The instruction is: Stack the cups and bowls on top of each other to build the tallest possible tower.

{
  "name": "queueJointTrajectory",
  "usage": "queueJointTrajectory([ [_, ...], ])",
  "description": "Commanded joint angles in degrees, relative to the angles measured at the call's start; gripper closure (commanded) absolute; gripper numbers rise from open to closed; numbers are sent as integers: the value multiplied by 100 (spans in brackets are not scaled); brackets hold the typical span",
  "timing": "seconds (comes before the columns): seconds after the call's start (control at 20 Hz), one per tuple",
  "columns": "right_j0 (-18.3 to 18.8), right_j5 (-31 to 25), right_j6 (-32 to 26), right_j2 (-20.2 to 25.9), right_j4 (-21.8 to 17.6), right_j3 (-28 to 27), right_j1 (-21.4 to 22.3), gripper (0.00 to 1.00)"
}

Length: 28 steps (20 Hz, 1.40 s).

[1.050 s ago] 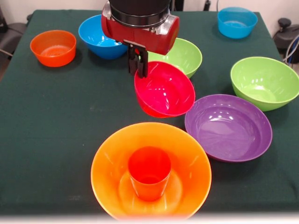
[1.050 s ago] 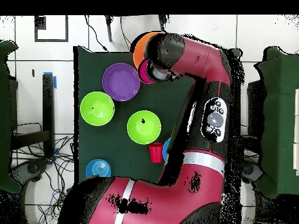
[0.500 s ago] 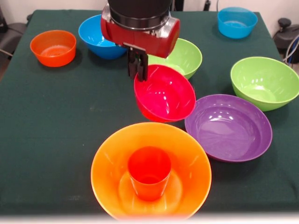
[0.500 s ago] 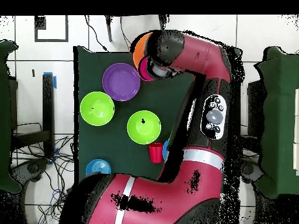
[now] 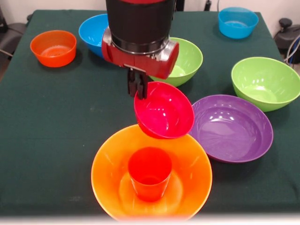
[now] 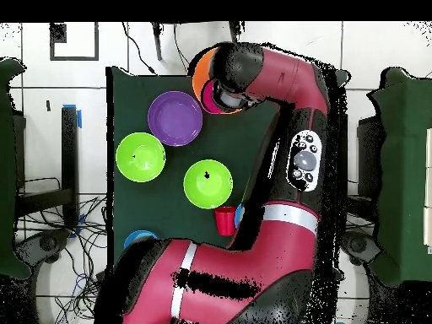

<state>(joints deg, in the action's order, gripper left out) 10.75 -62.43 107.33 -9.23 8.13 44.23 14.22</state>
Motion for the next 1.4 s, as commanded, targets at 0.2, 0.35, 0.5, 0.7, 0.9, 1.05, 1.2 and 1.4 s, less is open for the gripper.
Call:
queueJointTrajectory([
  [0.2,31,-495,-69,348,-191,114,34,100],
  [0.35,20,-656,-9,299,-193,15,9,100],
  [0.5,15,-684,-25,293,-164,149,148,100],
  [0.7,5,-929,-16,277,-117,175,338,100],
  [0.9,34,-1227,-52,298,-112,-49,331,100],
  [1.05,64,-1498,-32,313,-113,-369,279,100],
  [1.2,93,-1466,-52,375,-103,-421,245,100],
  [1.4,137,-1251,-84,435,-123,-618,84,100],
])
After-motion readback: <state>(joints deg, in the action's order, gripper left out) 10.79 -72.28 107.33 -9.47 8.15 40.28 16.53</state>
